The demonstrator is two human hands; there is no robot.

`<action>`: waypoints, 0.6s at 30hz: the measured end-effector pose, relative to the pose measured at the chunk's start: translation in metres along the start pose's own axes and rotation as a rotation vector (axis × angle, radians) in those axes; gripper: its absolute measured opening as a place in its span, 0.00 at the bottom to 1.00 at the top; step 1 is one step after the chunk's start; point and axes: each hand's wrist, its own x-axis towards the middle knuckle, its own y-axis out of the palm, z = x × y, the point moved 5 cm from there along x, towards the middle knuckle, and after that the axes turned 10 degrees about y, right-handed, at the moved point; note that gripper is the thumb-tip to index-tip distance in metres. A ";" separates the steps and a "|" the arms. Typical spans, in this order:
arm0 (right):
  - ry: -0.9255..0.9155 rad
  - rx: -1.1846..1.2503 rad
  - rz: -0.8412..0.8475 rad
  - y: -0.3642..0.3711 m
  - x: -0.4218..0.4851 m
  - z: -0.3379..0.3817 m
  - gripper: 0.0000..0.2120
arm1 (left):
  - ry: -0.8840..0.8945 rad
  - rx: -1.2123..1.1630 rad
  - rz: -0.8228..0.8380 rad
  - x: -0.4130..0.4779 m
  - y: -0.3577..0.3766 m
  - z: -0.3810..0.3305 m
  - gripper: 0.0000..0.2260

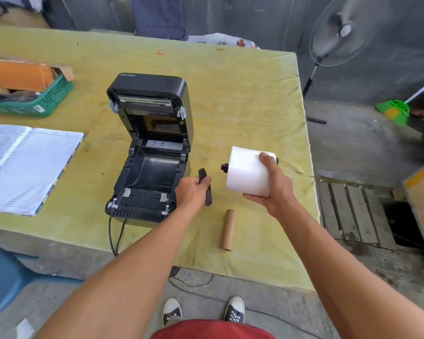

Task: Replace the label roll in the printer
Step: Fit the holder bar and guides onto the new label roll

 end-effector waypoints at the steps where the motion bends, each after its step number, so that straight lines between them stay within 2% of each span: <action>1: -0.006 0.004 -0.007 0.002 -0.002 0.000 0.25 | 0.012 -0.097 -0.025 0.007 -0.002 -0.014 0.16; 5: -0.039 0.009 -0.026 0.015 -0.010 0.003 0.27 | 0.050 -0.304 0.030 0.022 0.003 -0.053 0.17; 9: -0.068 0.016 -0.050 0.023 -0.017 0.011 0.30 | 0.026 -0.402 0.101 0.028 -0.002 -0.058 0.10; 12: -0.090 0.003 -0.067 0.027 -0.021 0.014 0.31 | 0.134 -0.303 0.190 0.036 -0.008 -0.064 0.08; 15: -0.103 0.017 -0.082 0.033 -0.025 0.012 0.30 | 0.297 -0.127 0.273 0.044 -0.010 -0.067 0.12; 18: -0.117 0.036 -0.092 0.040 -0.027 0.009 0.28 | 0.366 -0.036 0.320 0.049 -0.015 -0.062 0.13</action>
